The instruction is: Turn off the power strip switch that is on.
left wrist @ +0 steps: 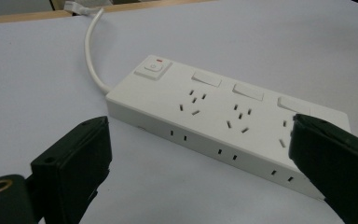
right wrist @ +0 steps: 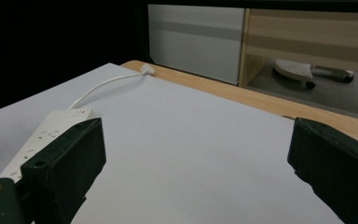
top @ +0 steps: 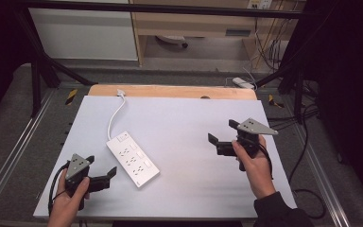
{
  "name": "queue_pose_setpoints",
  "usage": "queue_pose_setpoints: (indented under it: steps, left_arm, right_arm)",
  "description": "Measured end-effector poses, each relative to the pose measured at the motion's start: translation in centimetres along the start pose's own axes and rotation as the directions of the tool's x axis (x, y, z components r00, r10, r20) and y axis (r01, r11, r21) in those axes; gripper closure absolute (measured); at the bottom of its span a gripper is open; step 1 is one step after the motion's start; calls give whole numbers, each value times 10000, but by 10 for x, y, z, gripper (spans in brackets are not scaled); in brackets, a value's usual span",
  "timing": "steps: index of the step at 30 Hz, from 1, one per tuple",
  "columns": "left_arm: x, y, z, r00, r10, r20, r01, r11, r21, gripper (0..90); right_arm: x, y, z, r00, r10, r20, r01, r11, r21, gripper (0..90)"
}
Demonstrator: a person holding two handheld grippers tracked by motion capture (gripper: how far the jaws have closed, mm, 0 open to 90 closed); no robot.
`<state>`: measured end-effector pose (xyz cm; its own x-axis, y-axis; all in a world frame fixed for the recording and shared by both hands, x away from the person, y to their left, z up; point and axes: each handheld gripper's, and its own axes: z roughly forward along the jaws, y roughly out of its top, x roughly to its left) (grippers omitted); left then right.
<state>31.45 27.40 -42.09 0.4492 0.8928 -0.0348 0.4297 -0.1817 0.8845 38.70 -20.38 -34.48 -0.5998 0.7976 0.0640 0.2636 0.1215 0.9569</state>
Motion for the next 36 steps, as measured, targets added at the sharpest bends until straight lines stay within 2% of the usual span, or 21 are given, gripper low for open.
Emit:
queue_pose_setpoints:
  steps: [12,17,26,36]
  left_arm:
    - [0,0,-1,10000,-36,48,36,10000,-16,60]
    - [-1,0,-1,9999,-68,89,68,10000,-28,60]
    - [-1,-1,-1,9999,-93,83,94,10000,-30,60]
    - [-2,-1,-1,9999,-117,110,117,9999,-50,60]
  right_arm:
    - [-23,-14,-35,9964,249,813,-193,9974,-689,22]
    - [-32,-24,-47,9930,188,1162,-96,9968,-794,18]
    - [-43,-50,-61,9884,298,1487,-200,9975,-672,20]
    - [-47,-79,-62,9894,426,1387,-401,9990,-208,22]
